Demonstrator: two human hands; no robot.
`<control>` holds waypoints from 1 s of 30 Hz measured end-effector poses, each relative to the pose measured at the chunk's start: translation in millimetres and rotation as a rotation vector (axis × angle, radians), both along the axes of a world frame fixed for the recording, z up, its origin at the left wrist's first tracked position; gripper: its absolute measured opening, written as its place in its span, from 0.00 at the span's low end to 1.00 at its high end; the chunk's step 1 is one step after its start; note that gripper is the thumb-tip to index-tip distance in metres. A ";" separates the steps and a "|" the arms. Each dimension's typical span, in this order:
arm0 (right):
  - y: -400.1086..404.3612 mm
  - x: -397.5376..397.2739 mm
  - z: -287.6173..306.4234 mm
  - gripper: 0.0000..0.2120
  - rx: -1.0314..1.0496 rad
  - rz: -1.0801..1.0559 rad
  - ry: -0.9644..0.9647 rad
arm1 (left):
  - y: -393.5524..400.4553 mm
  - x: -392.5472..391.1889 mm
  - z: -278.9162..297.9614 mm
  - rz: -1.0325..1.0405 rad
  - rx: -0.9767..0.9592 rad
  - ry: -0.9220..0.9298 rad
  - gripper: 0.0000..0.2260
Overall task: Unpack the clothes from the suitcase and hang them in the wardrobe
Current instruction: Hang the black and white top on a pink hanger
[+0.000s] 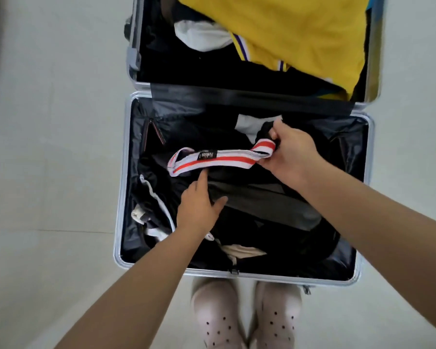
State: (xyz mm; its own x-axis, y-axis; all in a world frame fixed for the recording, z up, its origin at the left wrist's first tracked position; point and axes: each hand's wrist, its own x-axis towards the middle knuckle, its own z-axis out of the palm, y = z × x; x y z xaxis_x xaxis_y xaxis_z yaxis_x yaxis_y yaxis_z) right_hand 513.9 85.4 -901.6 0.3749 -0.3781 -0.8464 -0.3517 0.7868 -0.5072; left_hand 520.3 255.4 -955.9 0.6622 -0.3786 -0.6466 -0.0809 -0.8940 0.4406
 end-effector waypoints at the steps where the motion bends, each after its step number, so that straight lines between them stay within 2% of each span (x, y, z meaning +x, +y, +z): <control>1: 0.2 0.0 15.4 0.20 0.019 0.021 -0.044 | -2.5 -2.6 9.9 0.034 -0.032 -0.020 0.35; 4: -5.4 3.0 89.7 0.21 0.048 0.061 -0.133 | -15.5 -3.4 67.5 0.186 -0.123 -0.094 0.36; 10: -21.0 3.5 236.0 0.22 0.035 -0.023 -0.257 | -30.5 20.4 194.9 0.417 -0.259 -0.357 0.25; 13: -26.6 -0.8 296.9 0.20 -0.005 -0.017 -0.276 | -27.5 36.3 256.9 0.467 -0.254 -0.345 0.23; 15: -27.9 -2.5 337.1 0.20 -0.025 -0.009 -0.311 | -25.1 47.7 291.4 0.270 -0.220 -0.371 0.21; 17: -30.7 -0.7 384.6 0.21 -0.019 -0.037 -0.392 | -25.9 56.9 329.3 0.024 -0.216 -0.393 0.11; 20: -40.0 4.2 455.3 0.23 -0.046 -0.075 -0.514 | -34.6 70.5 392.6 0.047 -0.241 -0.313 0.10; 24: -56.2 4.6 531.5 0.17 -0.242 -0.096 -0.584 | -44.4 87.9 469.6 0.014 -0.346 -0.295 0.08; 26: -66.9 -2.5 566.1 0.14 -0.464 -0.028 -0.525 | -48.8 96.5 513.9 -0.024 -0.362 -0.306 0.08; 30: -89.5 -29.6 616.8 0.12 -0.816 0.318 -0.203 | -65.5 105.5 598.7 -0.197 -0.279 -0.529 0.10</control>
